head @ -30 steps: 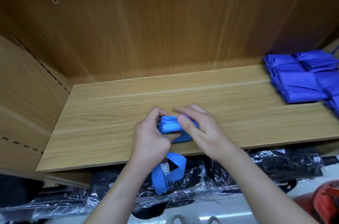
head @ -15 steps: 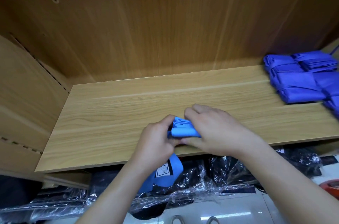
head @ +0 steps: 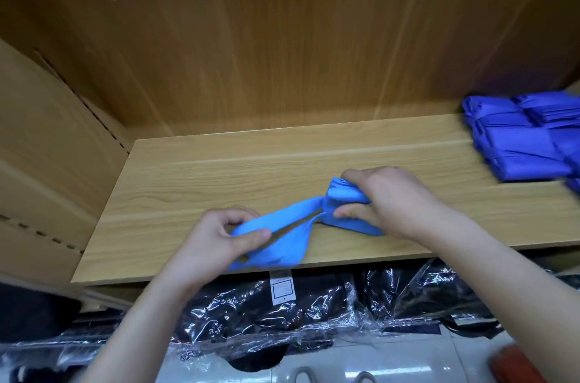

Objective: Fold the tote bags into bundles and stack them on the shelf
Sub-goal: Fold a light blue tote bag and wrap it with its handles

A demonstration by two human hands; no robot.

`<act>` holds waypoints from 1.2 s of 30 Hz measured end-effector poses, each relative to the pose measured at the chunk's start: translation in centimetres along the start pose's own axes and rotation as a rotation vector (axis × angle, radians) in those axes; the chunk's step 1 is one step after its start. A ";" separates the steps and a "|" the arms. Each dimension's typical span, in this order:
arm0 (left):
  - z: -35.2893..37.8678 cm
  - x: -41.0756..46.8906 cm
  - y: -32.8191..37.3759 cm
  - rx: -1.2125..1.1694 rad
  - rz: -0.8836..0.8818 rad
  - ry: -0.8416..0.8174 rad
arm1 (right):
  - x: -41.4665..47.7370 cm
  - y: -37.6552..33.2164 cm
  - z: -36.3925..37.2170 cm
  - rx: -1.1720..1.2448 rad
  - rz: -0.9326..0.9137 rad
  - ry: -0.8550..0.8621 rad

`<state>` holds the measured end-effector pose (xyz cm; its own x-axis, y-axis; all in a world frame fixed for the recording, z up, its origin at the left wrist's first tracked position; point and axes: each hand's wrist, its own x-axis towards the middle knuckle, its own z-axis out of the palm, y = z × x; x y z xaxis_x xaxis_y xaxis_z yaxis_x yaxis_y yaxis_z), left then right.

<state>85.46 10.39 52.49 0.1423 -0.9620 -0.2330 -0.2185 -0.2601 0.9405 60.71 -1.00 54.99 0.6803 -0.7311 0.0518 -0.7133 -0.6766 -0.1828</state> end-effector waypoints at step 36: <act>-0.2 -0.4 3.0 0.305 0.278 -0.460 | 0.4 4.7 -1.5 0.568 0.105 -0.249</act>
<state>84.94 9.98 55.42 -0.3755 -0.9167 -0.1363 -0.4637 0.0585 0.8841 57.36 -4.56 55.61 0.6792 -0.7026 -0.2121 -0.6237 -0.4003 -0.6714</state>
